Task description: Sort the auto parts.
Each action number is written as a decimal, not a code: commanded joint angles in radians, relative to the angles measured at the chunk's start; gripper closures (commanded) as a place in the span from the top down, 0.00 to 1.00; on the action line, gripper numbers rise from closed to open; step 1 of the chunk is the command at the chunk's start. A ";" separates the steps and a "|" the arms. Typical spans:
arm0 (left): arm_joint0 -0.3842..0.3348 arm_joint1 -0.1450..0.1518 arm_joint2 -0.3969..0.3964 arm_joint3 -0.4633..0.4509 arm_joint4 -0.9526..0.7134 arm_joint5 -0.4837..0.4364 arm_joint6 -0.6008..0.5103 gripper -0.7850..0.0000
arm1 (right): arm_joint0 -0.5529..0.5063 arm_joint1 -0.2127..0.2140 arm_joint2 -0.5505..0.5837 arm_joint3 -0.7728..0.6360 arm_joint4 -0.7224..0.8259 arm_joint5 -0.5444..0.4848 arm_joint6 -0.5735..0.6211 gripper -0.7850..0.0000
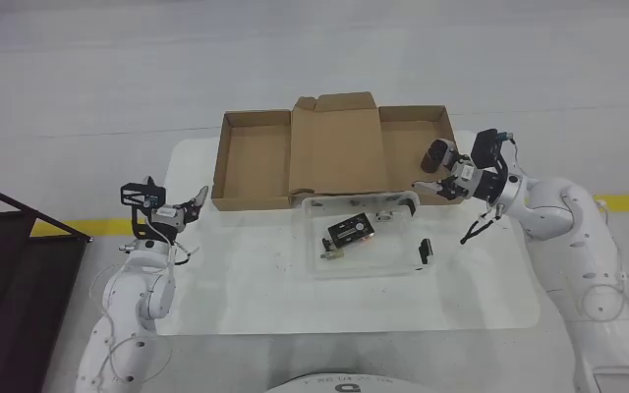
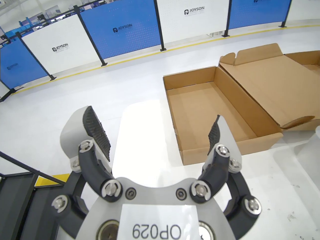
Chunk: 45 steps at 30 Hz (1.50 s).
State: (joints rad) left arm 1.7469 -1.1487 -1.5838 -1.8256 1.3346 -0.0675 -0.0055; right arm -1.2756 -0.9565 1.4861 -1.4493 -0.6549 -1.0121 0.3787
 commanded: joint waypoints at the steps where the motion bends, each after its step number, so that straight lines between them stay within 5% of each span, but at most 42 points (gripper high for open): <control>1: 0.021 0.001 0.021 -0.054 -0.010 -0.064 -0.021 1.00 | 0.000 0.000 0.000 0.000 0.000 0.000 0.000 1.00; 6: 0.052 -0.003 0.068 -0.195 -0.048 -0.119 -0.038 1.00 | 0.000 0.000 0.000 0.000 0.000 0.000 0.000 1.00; 20: 0.069 -0.001 0.115 -0.245 0.013 -0.180 -0.027 1.00 | 0.000 0.000 0.000 0.000 0.000 0.000 0.000 1.00; 23: 0.062 0.001 0.179 -0.263 -0.063 -0.332 -0.131 1.00 | 0.000 0.000 0.000 0.000 0.000 0.000 0.000 1.00; 27: 0.012 0.013 0.251 -0.278 -0.211 -0.579 -0.405 1.00 | 0.000 0.000 0.000 0.000 0.000 0.000 0.000 1.00; 30: -0.035 0.018 0.292 -0.263 -0.275 -0.653 -0.544 1.00 | 0.000 0.000 0.000 0.000 0.000 0.000 0.000 1.00; 37: -0.105 0.012 0.340 -0.225 -0.198 -0.527 -0.538 1.00 | 0.000 0.000 0.000 0.000 0.000 0.000 0.000 1.00; 45: -0.105 0.012 0.340 -0.225 -0.198 -0.527 -0.538 1.00 | 0.000 0.000 0.000 0.000 0.000 0.000 0.000 1.00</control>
State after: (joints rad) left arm 1.6421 -1.1369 -1.2435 -2.0506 1.1366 -0.5956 -0.5438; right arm -1.2756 -0.9565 1.4861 -1.4493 -0.6549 -1.0121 0.3788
